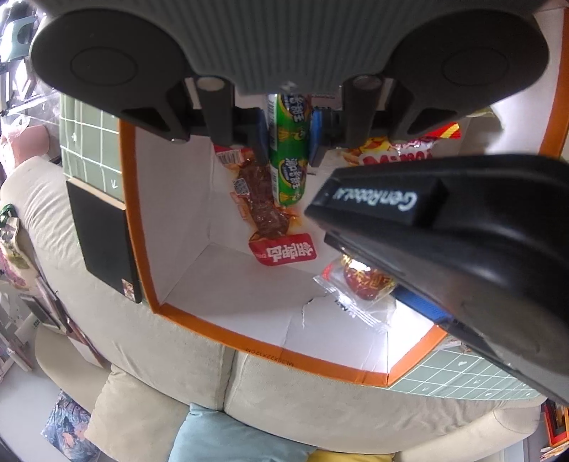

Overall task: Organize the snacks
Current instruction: 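Open both grippers to drop the candy and sausage stick into the box, then withdraw both tools from the box back toward the remaining snacks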

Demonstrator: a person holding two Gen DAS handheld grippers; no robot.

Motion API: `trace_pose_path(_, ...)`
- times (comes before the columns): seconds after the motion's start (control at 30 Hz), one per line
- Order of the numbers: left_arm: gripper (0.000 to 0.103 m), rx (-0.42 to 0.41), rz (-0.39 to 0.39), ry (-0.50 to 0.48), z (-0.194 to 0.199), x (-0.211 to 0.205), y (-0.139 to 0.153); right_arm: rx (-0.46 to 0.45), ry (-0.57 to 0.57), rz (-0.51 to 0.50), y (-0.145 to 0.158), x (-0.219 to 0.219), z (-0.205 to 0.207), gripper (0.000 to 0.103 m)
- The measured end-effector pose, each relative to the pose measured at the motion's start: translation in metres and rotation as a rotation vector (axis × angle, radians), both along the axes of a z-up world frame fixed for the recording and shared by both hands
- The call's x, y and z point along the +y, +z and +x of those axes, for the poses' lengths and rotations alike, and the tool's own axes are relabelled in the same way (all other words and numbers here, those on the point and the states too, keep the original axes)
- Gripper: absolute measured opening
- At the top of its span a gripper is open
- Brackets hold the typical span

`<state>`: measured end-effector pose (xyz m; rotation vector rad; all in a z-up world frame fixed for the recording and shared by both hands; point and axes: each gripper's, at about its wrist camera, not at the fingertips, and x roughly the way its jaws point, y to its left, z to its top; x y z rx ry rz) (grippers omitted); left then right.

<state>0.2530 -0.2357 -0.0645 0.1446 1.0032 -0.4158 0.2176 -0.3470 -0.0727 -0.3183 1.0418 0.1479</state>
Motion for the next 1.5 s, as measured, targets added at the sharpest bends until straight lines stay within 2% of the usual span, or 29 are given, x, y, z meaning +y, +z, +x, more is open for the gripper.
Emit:
trace_pose_path(0.3,0.062,0.019,-0.01,-0.003,0.005,0.001,0.002,0.014,0.004,-0.006,0.001,0.001,0.005,0.019)
trace_pose_path(0.37,0.066,0.014,-0.013,0.0,0.004,0.003,0.003,0.019,0.003,-0.007,0.002,0.002,0.006,0.019)
trace_pose_path(0.47,0.067,0.01,-0.02,-0.004,0.002,0.006,0.004,0.02,0.002,-0.008,0.003,0.004,0.006,0.02)
trace_pose_path(0.53,0.071,0.017,-0.031,-0.009,0.001,0.007,0.006,0.016,0.001,-0.01,0.005,0.006,0.005,0.03)
trace_pose_path(0.63,0.078,0.037,-0.054,-0.002,0.001,0.008,0.01,0.007,-0.002,-0.018,0.009,0.009,0.003,0.04)
trace_pose_path(0.67,0.079,0.044,-0.062,0.005,0.001,0.009,0.011,0.006,0.0,-0.021,0.011,0.01,0.003,0.042)
trace_pose_path(0.73,0.079,0.048,-0.072,0.017,0.0,0.011,0.014,0.002,0.007,-0.029,0.013,0.01,0.001,0.055)
trace_pose_path(0.9,0.079,0.025,-0.063,0.036,-0.008,0.019,0.027,-0.017,0.019,-0.042,0.019,0.011,-0.006,0.067)
trace_pose_path(1.03,0.078,0.01,-0.042,0.04,-0.017,0.023,0.035,-0.025,-0.002,-0.036,0.023,0.012,-0.009,0.083)
trace_pose_path(1.17,0.078,-0.045,-0.051,0.07,-0.03,0.035,0.05,-0.039,-0.034,-0.03,0.031,0.015,-0.012,0.083)
trace_pose_path(1.33,0.078,-0.118,-0.081,0.112,-0.045,0.056,0.068,-0.1,-0.062,-0.044,0.047,0.028,-0.025,0.085)
trace_pose_path(1.5,0.078,-0.23,-0.043,0.145,-0.061,0.081,0.082,-0.187,-0.076,-0.006,0.069,0.046,-0.042,0.089)
